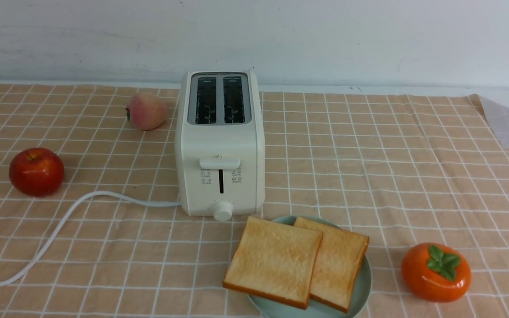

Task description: Take toasted bread from bread machine on light coffee tablecloth place on plate.

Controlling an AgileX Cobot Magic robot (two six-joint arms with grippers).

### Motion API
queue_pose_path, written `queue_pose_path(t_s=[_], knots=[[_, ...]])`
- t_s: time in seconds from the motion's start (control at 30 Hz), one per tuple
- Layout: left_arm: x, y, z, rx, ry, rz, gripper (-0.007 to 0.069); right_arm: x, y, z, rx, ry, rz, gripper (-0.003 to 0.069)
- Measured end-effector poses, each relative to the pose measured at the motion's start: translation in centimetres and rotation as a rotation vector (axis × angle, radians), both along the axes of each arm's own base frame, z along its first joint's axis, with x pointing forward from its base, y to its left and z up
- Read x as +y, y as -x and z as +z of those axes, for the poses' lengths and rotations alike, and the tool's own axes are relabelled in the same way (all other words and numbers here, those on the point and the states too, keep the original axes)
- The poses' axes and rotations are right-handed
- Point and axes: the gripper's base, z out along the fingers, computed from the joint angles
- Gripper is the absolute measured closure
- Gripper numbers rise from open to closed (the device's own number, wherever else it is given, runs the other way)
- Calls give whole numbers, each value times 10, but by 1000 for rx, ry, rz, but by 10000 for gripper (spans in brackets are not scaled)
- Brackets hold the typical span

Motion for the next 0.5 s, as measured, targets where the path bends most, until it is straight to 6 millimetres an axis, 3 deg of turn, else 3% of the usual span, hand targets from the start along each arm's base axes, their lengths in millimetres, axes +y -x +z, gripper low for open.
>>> queue_pose_path(t_s=[0.5], knots=[[0,0,0,0,0,0,514,-1,-1,0,-26,37,3,542]])
